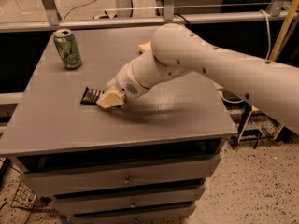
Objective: Move rxbar chocolate near green can
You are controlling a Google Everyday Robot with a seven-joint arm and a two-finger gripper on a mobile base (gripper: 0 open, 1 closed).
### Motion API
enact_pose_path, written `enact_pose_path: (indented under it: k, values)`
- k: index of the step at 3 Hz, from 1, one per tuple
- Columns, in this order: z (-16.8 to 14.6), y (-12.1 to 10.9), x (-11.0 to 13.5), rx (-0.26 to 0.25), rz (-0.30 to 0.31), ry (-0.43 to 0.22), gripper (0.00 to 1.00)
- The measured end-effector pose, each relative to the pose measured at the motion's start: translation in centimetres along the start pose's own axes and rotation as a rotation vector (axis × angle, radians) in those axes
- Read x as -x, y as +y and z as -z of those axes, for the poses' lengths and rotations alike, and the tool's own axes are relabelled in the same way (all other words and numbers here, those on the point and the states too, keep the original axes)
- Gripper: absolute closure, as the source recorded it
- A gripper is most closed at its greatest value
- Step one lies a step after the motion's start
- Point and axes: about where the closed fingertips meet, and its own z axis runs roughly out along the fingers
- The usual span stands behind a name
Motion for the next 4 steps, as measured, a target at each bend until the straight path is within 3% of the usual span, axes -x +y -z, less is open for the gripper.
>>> enact_pose_path:
  k: [1, 2, 3, 4]
  values:
    - [0.4, -0.2, 0.6, -0.003, 0.008, -0.016, 0.87]
    - [1.3, -0.7, 1.5, -0.019, 0.027, -0.034, 1.0]
    - [3.7, -2.2, 2.9, -0.079, 0.067, -0.047, 1.0]
    - [3.7, -2.2, 2.9, -0.079, 0.067, -0.047, 1.0]
